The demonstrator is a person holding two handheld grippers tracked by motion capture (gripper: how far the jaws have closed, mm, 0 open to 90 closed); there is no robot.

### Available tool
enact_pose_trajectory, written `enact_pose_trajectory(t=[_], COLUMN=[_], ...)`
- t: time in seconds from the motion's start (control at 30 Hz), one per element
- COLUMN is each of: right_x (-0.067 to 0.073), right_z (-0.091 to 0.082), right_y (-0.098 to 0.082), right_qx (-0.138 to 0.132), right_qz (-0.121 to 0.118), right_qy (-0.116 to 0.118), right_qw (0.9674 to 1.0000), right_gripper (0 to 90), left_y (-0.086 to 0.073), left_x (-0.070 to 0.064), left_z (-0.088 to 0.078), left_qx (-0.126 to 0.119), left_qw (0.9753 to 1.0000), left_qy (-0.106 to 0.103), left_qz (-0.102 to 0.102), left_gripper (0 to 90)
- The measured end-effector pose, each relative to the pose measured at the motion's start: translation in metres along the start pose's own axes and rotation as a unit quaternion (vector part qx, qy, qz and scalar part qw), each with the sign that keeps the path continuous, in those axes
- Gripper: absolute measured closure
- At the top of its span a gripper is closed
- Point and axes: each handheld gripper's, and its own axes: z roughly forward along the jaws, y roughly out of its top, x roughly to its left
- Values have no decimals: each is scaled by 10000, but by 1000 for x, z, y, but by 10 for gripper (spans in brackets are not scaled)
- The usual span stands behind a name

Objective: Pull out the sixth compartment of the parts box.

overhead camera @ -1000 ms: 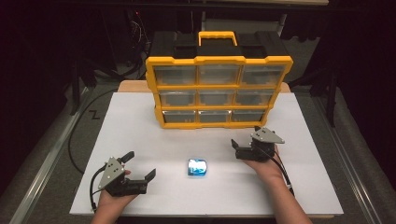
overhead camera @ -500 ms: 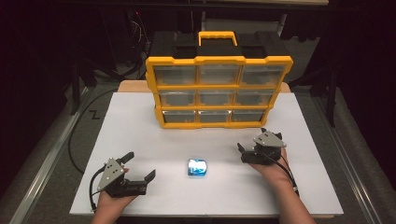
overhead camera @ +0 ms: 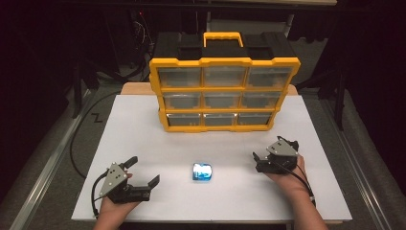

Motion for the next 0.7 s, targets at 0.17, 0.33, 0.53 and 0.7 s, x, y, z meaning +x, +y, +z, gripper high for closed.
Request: enact_pose_trajectory(t=[0.17,0.33,0.53,0.7], right_x=[0,2,5,8], right_z=[-1,-1,-1,-1], right_y=[-1,-1,-1,-1], right_qx=[37,77,129,153], right_qz=[-122,-257,-435,-603], right_qy=[-71,-123,-126,-169], right_qw=[9999,9996,9989,9979], right_gripper=[12,12,13,11], left_y=[0,-1,-1,-1], left_x=[0,0,0,0], left_z=[0,0,0,0], left_qx=[-19,-13,-17,-31], left_qw=[10000,10000,10000,10000], left_qy=[14,18,52,65], left_qz=[11,11,-12,-25], left_gripper=[2,3,3,2])
